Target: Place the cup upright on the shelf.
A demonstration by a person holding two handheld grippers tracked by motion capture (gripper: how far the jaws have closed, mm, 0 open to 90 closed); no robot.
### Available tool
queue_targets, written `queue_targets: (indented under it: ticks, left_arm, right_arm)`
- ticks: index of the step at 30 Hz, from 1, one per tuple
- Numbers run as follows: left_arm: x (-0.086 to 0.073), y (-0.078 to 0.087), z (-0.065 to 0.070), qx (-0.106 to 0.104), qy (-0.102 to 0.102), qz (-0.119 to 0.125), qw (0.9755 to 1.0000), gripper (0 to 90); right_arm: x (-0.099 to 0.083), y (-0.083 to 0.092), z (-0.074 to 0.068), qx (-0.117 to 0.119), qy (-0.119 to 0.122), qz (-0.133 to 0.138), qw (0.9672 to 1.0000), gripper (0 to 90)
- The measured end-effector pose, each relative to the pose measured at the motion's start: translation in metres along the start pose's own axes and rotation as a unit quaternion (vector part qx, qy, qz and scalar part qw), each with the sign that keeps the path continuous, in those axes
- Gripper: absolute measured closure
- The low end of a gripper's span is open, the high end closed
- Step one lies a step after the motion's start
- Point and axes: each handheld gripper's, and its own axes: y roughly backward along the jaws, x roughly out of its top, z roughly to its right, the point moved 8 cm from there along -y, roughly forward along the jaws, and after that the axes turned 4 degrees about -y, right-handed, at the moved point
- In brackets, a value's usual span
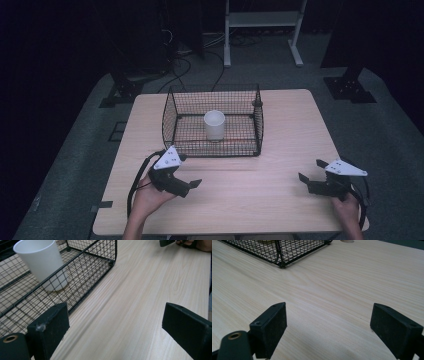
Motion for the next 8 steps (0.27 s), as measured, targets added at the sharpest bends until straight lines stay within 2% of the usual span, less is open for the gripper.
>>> queue_targets:
  ticks: [3,5,8]
  left_arm:
    - [-0.007,0.002,0.003,0.0,0.008,0.005,1.0,6.5]
    - [-0.01,0.001,0.006,-0.001,0.005,-0.004,1.0,6.5]
    - [-0.014,0.003,0.011,-0.002,0.003,-0.003,1.0,6.5]
  right_arm:
    - [0.0,0.0,0.0,0.001,0.002,-0.001,1.0,13.1]
    - [0.0,0.0,-0.001,0.001,0.002,-0.002,1.0,13.1]
    - [0.0,0.0,-0.001,0.002,0.002,-0.003,1.0,13.1]
